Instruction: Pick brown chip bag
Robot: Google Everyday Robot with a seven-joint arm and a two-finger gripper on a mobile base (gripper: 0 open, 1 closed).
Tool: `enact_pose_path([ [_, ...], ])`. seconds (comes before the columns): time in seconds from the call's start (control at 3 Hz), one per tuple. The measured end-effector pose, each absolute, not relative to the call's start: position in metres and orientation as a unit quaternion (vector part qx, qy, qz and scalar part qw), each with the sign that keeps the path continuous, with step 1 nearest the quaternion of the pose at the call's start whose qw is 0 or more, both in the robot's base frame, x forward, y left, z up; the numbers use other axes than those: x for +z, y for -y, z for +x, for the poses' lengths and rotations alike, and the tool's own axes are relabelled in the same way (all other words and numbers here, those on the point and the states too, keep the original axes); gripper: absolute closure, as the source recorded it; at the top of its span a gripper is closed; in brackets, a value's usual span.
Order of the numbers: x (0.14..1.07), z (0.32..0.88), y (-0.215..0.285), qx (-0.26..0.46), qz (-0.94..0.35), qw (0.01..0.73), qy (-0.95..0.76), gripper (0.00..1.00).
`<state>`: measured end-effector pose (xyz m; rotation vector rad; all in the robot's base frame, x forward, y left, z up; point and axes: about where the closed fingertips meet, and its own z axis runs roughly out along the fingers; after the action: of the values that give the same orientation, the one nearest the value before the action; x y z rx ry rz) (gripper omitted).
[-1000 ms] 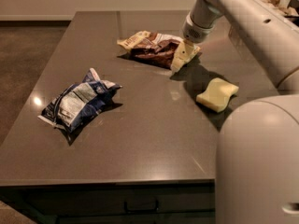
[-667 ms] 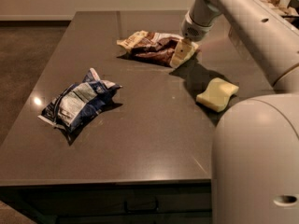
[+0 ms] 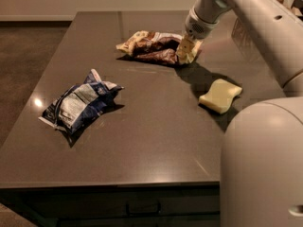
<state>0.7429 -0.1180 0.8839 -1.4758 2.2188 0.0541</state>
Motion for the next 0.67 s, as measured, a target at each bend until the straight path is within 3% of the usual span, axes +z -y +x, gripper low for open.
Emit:
enact_pose_path([
  [0.33, 0.904, 0.731, 0.118, 0.038, -0.540, 0.255, -0.801, 0.88],
  [0.67, 0.935, 0.721, 0.116, 0.049, -0.543, 0.286, -0.788, 1.00],
])
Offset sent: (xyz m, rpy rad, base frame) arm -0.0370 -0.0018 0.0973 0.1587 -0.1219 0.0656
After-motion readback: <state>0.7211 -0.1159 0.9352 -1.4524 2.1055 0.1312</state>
